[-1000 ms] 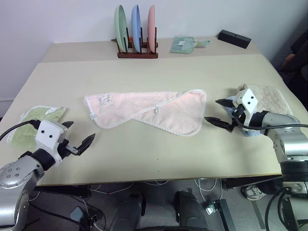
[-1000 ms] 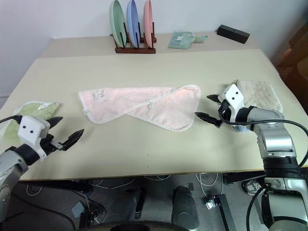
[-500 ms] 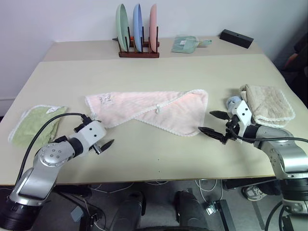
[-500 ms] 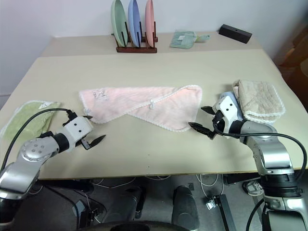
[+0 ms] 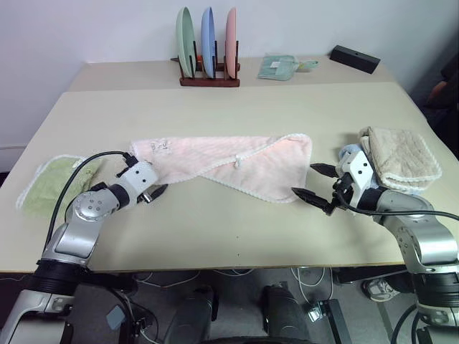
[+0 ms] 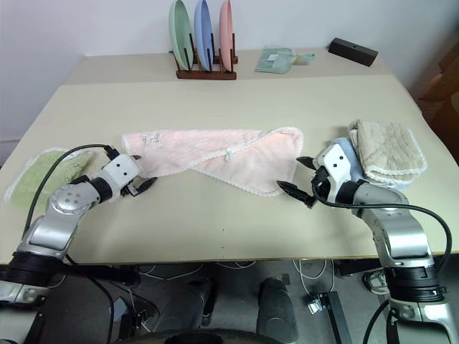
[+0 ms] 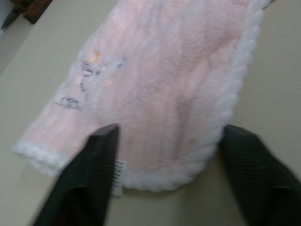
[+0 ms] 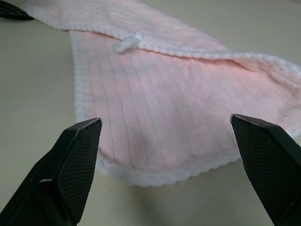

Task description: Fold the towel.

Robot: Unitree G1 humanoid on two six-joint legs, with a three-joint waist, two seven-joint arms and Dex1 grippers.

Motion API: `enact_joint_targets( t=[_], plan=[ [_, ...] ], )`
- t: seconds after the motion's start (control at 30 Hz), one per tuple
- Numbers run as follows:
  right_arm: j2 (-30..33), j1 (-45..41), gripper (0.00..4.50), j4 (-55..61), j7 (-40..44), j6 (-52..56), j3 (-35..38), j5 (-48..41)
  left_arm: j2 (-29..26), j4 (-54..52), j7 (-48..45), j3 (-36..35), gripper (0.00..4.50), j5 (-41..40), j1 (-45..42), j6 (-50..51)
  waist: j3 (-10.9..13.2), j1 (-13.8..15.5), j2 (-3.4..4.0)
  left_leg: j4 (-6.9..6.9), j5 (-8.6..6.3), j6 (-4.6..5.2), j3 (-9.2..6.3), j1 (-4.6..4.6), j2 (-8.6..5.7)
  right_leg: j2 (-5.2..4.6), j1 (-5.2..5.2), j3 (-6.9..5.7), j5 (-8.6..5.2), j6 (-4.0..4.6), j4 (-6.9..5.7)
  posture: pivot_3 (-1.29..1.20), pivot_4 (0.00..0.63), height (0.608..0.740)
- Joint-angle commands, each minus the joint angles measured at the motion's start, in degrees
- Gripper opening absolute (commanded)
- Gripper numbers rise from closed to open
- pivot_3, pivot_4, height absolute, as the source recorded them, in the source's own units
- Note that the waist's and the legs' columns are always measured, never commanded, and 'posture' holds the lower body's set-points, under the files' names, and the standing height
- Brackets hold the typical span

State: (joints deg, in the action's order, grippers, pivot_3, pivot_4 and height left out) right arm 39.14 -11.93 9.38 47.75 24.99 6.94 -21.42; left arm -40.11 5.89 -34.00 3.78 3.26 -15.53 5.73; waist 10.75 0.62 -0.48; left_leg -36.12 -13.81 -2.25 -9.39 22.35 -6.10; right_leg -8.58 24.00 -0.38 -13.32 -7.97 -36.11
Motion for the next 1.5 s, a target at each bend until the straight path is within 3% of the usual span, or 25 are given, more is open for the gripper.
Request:
enact_joint_targets(
  t=[0.03,0.1,0.13,0.33,0.73,0.93,1.03,1.1,1.27,1.3,1.4,1.5],
  plan=[
    [-0.2,0.1,4.50,2.5,-0.2,-0.3,0.5,-0.7,-0.4,1.1,0.4,-0.5,1.27,1.4,0.7,-0.6,0.0,-0.1,0.00,0.00,0.00,0.00,0.00,0.00,0.00,0.00,0.00,0.00,0.00,0.00,0.00,0.00,0.150,0.736],
    [-0.1,-0.4,4.50,2.3,-0.2,-0.6,0.2,-0.5,-0.4,0.8,0.8,-0.9,0.23,1.6,1.1,-0.9,0.0,-0.1,-0.01,0.01,0.00,0.00,0.01,0.01,-0.01,0.00,0.02,0.00,0.00,0.00,0.00,0.00,0.150,0.736],
    [0.1,-1.1,4.50,1.8,-0.1,-1.1,-0.4,0.2,-0.5,0.3,1.2,-1.3,0.11,1.9,1.5,-1.1,0.0,-0.2,-0.02,0.02,0.00,0.00,0.01,0.01,-0.01,0.00,0.02,0.00,0.00,0.00,0.01,0.00,0.150,0.736],
    [2.2,-9.7,4.50,-8.6,-2.4,-8.4,-7.2,12.4,-1.1,-6.0,3.5,-6.9,0.11,0.3,6.1,-3.2,0.0,-1.1,-0.04,0.03,0.00,0.00,0.06,0.02,-0.01,-0.01,0.06,0.01,0.00,0.00,0.02,0.00,0.150,0.736],
    [-2.8,-39.0,4.50,-55.9,-11.9,-41.1,-21.4,35.5,-1.6,-19.6,1.9,-16.9,0.11,-3.8,23.0,-2.6,0.1,-1.7,-0.05,0.11,0.00,-0.01,0.18,0.07,-0.01,-0.01,0.21,0.11,0.01,0.02,0.03,0.00,0.150,0.736],
    [-4.9,-47.1,4.50,-69.2,-14.5,-51.0,-25.3,41.3,-1.6,-21.6,1.9,-18.2,0.11,-3.2,27.0,-2.4,0.1,-1.7,-0.05,0.15,0.00,-0.01,0.18,0.07,-0.02,0.01,0.23,0.14,0.01,0.03,0.01,0.00,0.150,0.736],
    [-4.6,-48.7,3.64,-71.3,-14.2,-54.6,-26.2,42.8,-1.3,-22.1,2.2,-18.5,0.00,-3.2,27.7,-2.0,0.1,-1.8,-0.05,0.14,0.01,-0.01,0.17,0.07,-0.02,0.02,0.24,0.15,0.01,0.03,0.00,0.00,0.150,0.736],
    [-3.5,-48.2,2.80,-70.7,-12.4,-57.6,-26.6,43.3,-1.2,-22.4,2.3,-18.5,0.00,-3.1,28.3,-2.0,0.1,-1.8,-0.04,0.15,0.01,-0.01,0.18,0.06,-0.02,0.03,0.24,0.16,0.01,0.03,0.00,0.00,0.150,0.736],
    [-1.2,-46.4,2.80,-68.1,-11.2,-62.1,-26.7,44.0,-1.2,-22.4,2.2,-18.2,0.00,-3.1,28.6,-2.0,0.1,-1.8,-0.03,0.16,0.01,-0.01,0.19,0.06,-0.02,0.04,0.25,0.18,0.01,0.03,0.00,0.00,0.150,0.736],
    [-0.8,-46.0,2.58,-67.5,-10.9,-62.3,-26.4,43.7,-1.2,-22.2,2.1,-18.1,0.00,-3.1,28.5,-2.0,0.1,-1.8,-0.03,0.16,0.01,-0.01,0.19,0.06,-0.02,0.04,0.25,0.18,0.01,0.03,0.00,0.00,0.150,0.736],
    [0.7,-44.7,1.51,-64.8,-10.1,-63.0,-25.9,43.5,-1.5,-21.3,1.6,-17.5,0.00,-3.1,27.5,-2.2,0.1,-1.8,-0.03,0.16,0.01,-0.01,0.19,0.06,-0.02,0.04,0.25,0.18,0.01,0.03,-0.01,0.00,0.150,0.736],
    [1.6,-43.0,0.03,-61.6,-8.0,-62.6,-24.9,41.7,-1.9,-20.5,1.2,-17.4,0.00,-3.2,26.4,-2.1,0.1,-1.8,-0.03,0.16,0.01,-0.01,0.19,0.06,-0.02,0.04,0.25,0.19,0.01,0.03,-0.01,0.00,0.150,0.736]
  ],
)
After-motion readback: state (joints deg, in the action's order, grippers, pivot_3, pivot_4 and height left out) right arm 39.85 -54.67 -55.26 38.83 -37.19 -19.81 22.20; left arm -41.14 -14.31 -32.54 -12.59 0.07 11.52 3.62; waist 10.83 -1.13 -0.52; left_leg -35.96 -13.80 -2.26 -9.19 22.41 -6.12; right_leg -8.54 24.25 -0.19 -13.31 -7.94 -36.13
